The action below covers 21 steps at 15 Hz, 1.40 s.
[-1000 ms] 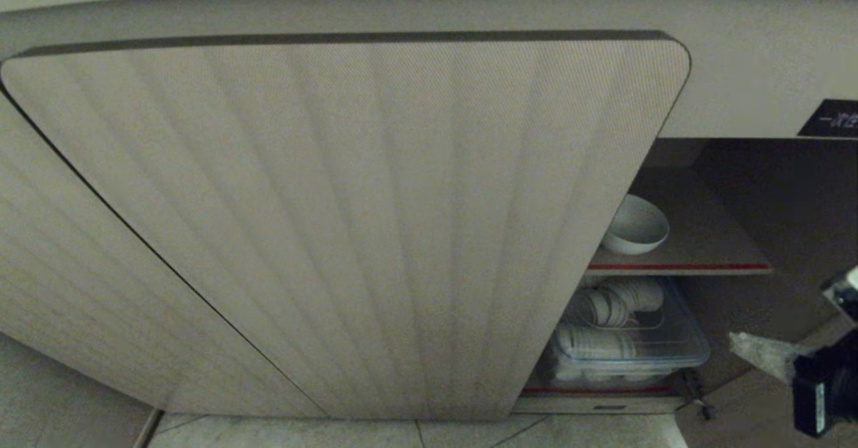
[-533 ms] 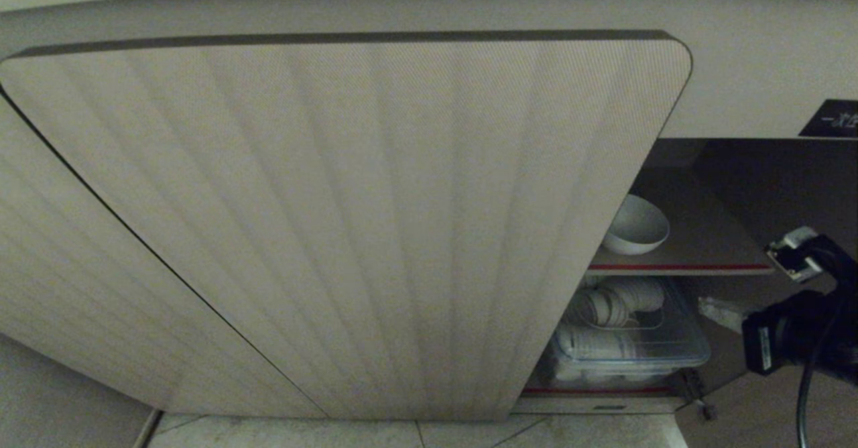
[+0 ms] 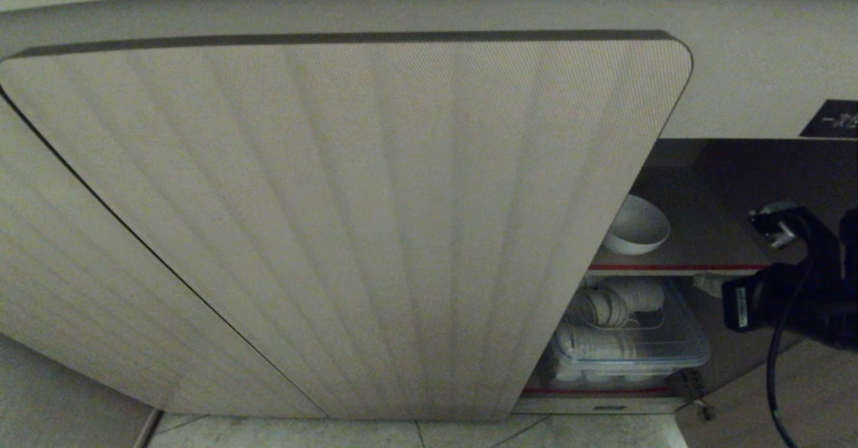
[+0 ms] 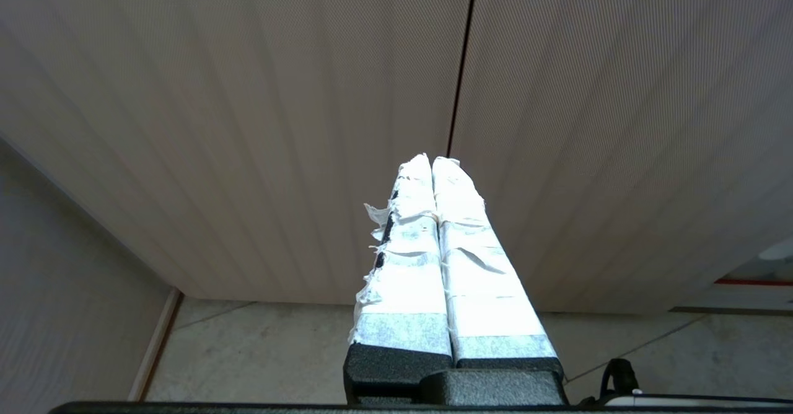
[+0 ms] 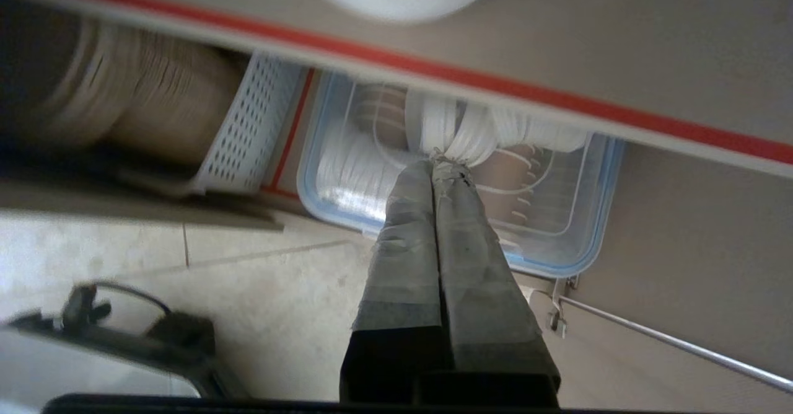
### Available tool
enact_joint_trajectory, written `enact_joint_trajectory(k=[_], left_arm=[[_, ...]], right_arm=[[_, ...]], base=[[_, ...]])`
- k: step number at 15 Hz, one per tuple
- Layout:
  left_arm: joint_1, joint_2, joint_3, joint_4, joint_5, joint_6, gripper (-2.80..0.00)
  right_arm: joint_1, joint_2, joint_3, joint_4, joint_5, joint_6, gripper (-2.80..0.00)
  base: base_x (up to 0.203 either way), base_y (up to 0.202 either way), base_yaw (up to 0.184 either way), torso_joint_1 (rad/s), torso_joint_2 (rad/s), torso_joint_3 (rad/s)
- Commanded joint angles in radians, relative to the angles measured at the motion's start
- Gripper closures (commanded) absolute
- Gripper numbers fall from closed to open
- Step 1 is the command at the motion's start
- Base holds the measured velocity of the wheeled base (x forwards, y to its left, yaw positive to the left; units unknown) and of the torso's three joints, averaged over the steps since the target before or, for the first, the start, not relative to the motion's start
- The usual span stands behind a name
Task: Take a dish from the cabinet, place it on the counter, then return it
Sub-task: Take the bowl from the cabinet
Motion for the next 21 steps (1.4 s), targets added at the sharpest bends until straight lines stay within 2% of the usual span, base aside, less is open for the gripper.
enact_joint_trajectory(k=[1,6,13,14,21], left_arm=[[0.000,0.000,0.000,0.000,0.000,-0.001,0.00],[0.000,0.000,0.000,0.000,0.000,-0.001,0.00],[0.000,0.000,0.000,0.000,0.000,-0.001,0.00],[0.000,0.000,0.000,0.000,0.000,-0.001,0.00],[0.000,0.000,0.000,0.000,-0.001,-0.001,0.00]], right_arm=[[0.000,0.025,-0.028,-0.002,-0.002,0.026,0.00],[0.003,0.052,-0.055,-0.013,-0.028,0.072,0.00],[0.003,0.084,-0.088,-0.016,-0.042,0.080,0.00],[0.003,0.086,-0.090,-0.018,-0.042,0.079,-2.80],[0.004,0.114,-0.119,-0.070,-0.042,0.093,-2.80]], base=[[0.000,0.000,0.000,0.000,0.00,0.000],[0.000,0.000,0.000,0.000,0.00,0.000],[0.000,0.000,0.000,0.000,0.00,0.000],[0.000,0.000,0.000,0.000,0.00,0.000],[0.000,0.000,0.000,0.000,0.00,0.000]])
